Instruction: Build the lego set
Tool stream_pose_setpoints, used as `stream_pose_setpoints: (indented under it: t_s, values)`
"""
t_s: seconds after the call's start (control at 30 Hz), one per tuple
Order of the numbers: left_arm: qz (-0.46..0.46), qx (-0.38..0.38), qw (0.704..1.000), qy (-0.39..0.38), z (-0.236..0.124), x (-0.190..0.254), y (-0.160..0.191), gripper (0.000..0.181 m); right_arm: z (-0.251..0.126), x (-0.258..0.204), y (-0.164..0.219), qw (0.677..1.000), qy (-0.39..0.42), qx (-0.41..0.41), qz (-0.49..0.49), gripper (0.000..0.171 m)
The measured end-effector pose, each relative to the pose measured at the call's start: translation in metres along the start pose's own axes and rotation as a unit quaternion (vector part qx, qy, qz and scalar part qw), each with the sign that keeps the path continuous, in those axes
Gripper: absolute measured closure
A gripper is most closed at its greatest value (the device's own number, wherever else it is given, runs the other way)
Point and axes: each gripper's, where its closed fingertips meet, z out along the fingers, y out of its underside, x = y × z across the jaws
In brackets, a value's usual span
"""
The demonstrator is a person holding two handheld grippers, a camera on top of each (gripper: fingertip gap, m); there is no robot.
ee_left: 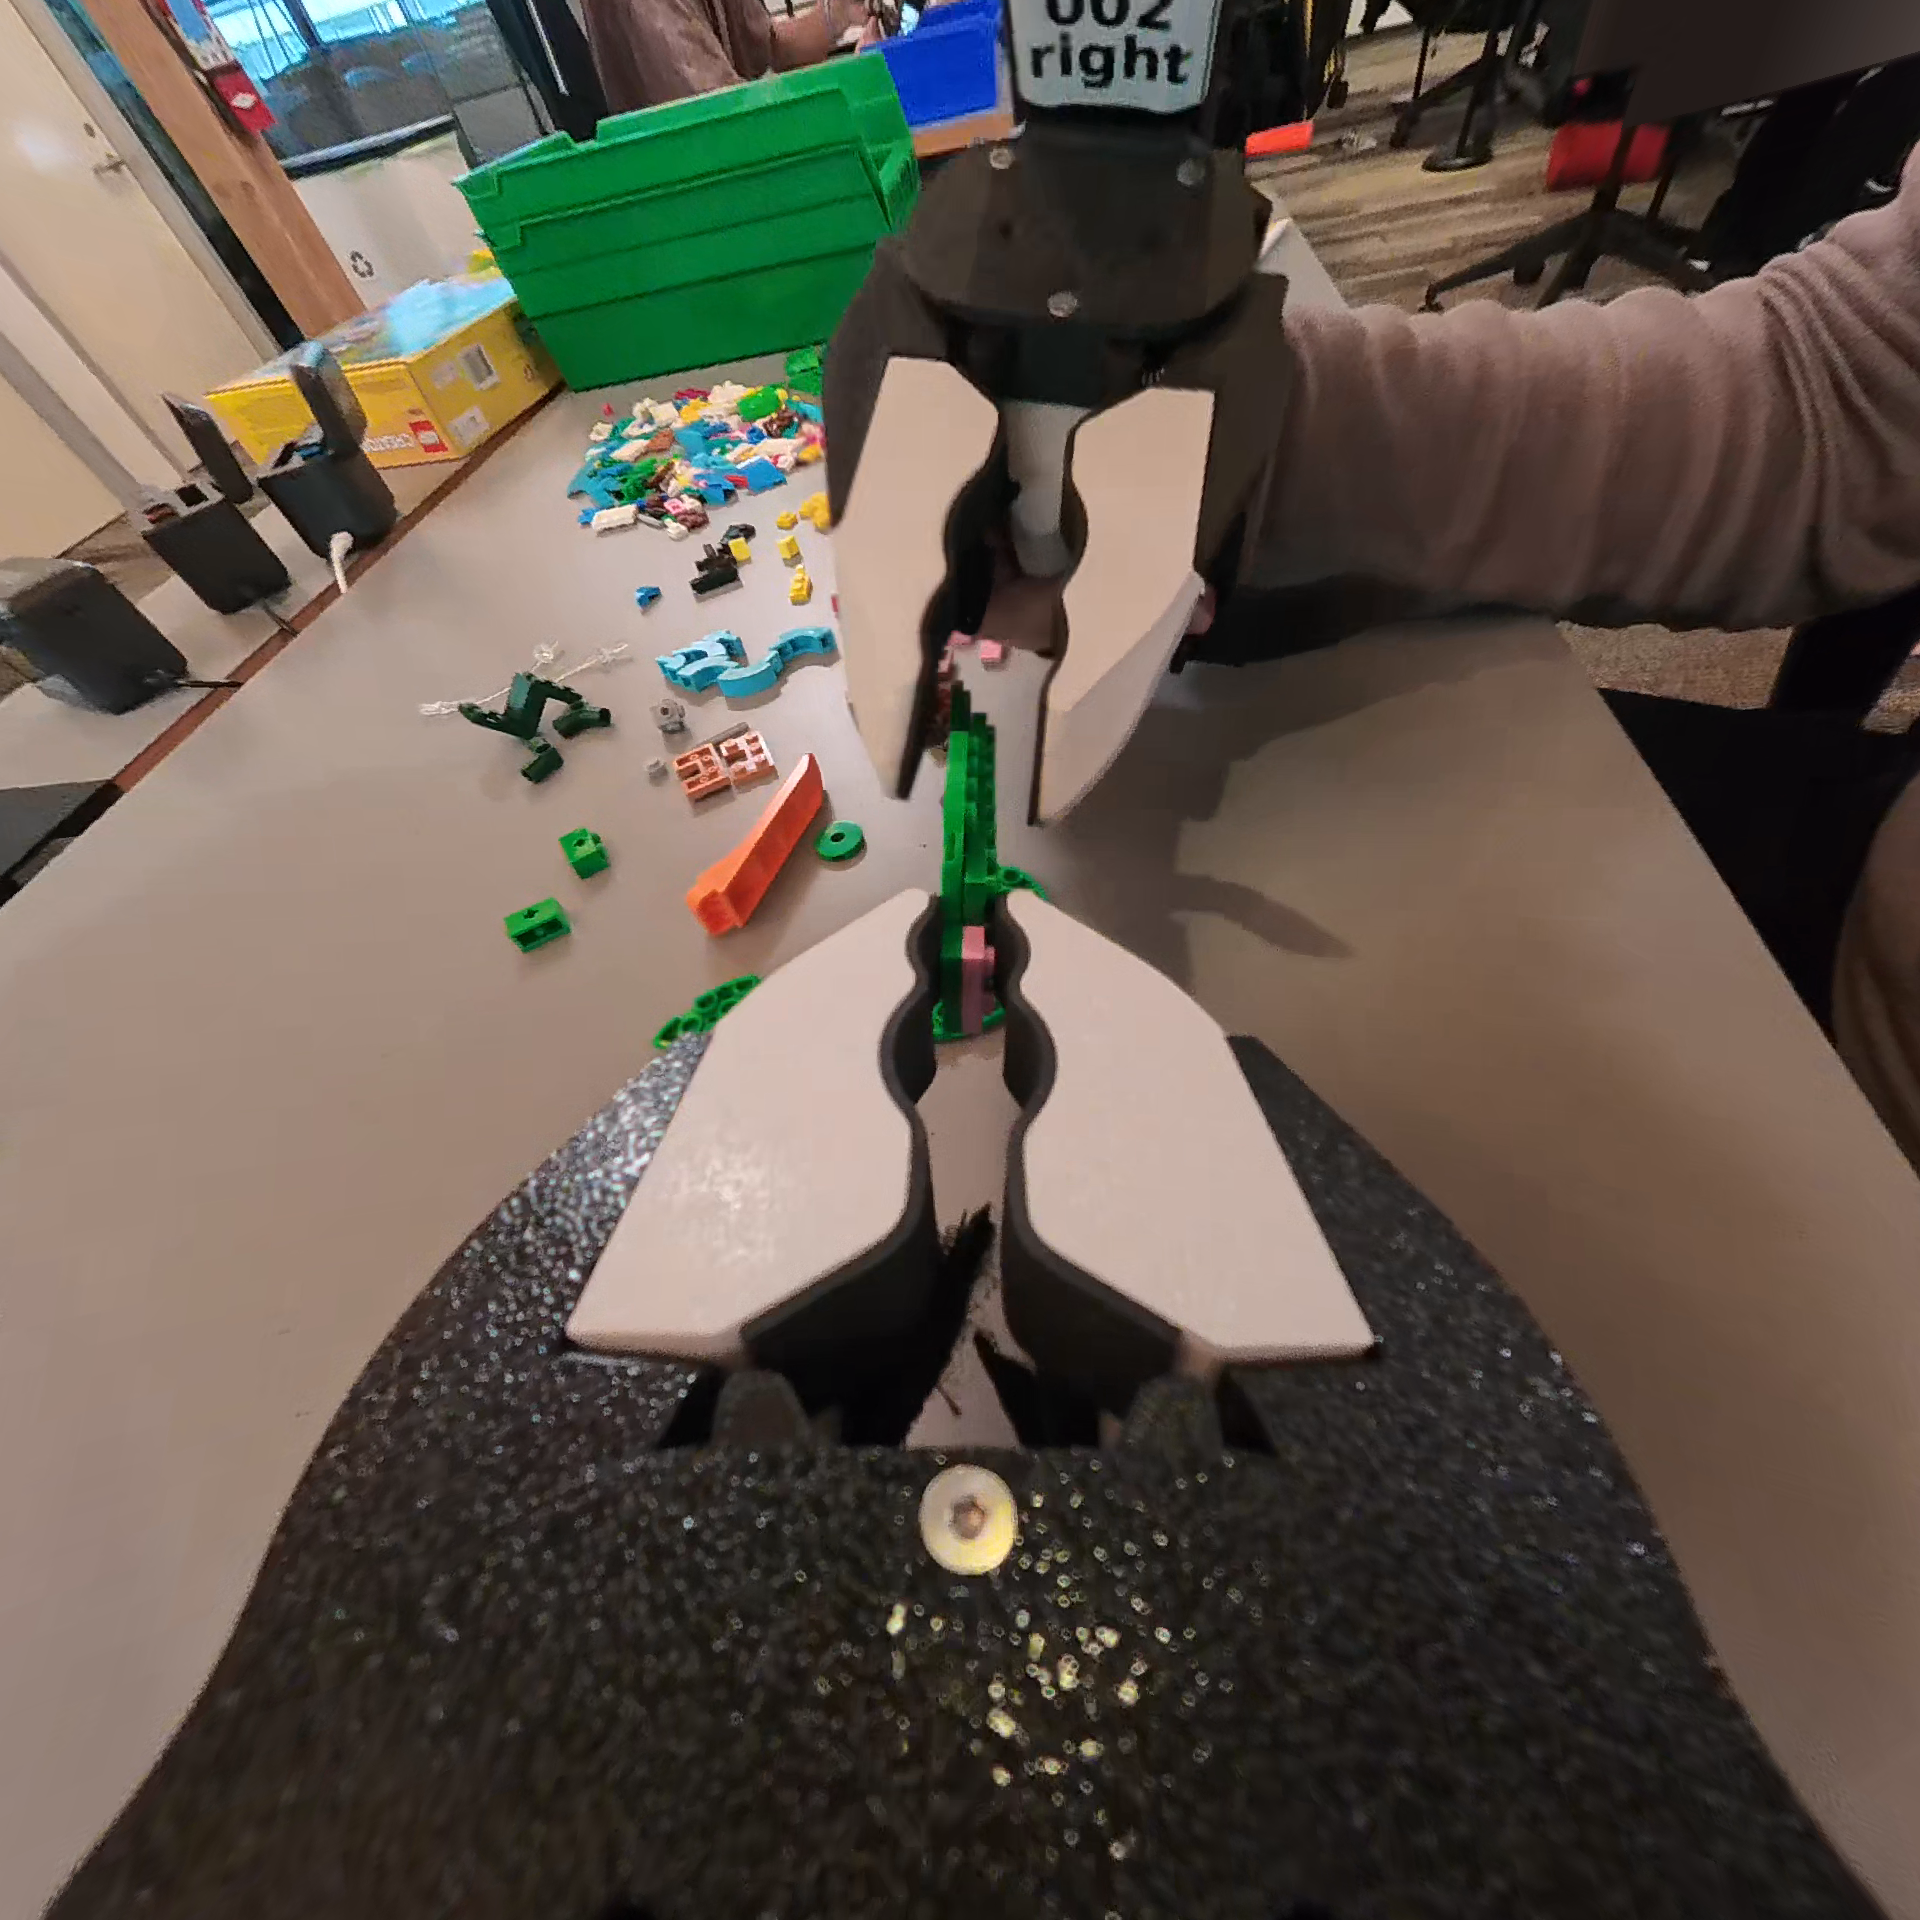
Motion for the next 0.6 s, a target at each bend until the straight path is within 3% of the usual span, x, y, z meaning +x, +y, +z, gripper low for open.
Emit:
stream_pose_setpoints:
  t_s: [0.13,0.6]
  values:
    - [0.025,0.003,1.0,-0.002,0.0,0.001,0.001,0.173,0.003,-0.001,0.001,1.0,0.002,-0.008,-0.005,0.162]
    - [0.056,0.052,0.997,0.006,-0.004,0.005,-0.011,0.173,0.003,-0.006,-0.005,0.999,0.0,0.009,-0.036,0.162]
